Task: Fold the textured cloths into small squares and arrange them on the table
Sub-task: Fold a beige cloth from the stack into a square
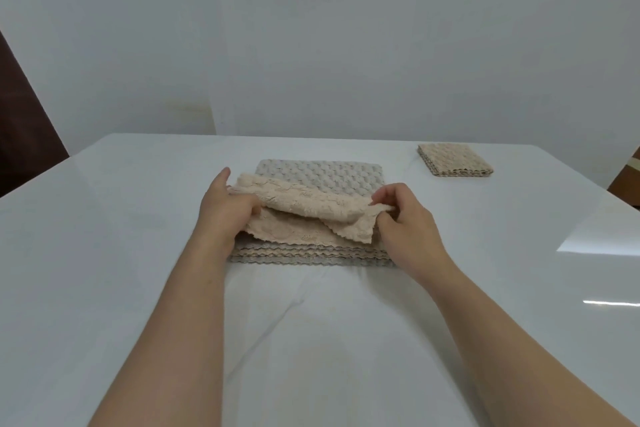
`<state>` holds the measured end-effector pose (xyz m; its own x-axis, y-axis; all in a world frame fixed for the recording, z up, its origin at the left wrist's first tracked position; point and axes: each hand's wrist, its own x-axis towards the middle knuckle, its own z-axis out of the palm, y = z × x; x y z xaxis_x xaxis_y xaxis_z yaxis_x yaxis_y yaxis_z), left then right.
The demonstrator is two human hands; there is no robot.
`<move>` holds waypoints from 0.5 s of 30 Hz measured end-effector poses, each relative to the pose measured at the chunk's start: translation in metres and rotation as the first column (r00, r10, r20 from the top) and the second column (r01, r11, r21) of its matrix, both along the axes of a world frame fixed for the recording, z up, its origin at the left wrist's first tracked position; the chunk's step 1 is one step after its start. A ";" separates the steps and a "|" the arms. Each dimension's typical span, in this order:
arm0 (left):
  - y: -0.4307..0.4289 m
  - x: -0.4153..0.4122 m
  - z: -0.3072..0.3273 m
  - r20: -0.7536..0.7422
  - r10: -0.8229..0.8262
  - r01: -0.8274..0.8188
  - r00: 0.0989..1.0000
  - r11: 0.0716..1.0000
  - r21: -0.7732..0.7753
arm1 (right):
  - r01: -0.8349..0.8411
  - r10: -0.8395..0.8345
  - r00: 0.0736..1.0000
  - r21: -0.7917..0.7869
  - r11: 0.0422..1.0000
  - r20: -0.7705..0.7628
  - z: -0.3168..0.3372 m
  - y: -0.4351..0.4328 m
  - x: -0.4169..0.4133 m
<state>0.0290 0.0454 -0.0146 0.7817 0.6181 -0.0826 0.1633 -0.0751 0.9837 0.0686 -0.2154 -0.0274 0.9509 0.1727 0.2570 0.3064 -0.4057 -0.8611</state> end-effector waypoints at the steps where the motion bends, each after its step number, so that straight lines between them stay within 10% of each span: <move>1: -0.001 0.001 -0.001 0.006 -0.012 0.012 1.000 0.999 0.044 | 0.003 -0.001 0.999 -0.034 0.999 0.043 -0.003 -0.001 0.000; 15: -0.025 -0.007 0.005 0.236 -0.109 -0.057 0.966 0.795 0.603 | 0.214 -0.138 0.954 -0.279 0.936 0.266 -0.018 -0.014 -0.001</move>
<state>0.0224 0.0199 -0.0098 0.7403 0.4558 0.4942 -0.0870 -0.6639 0.7427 0.0680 -0.2297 -0.0455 0.8896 0.1129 0.4425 0.3872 -0.7002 -0.5999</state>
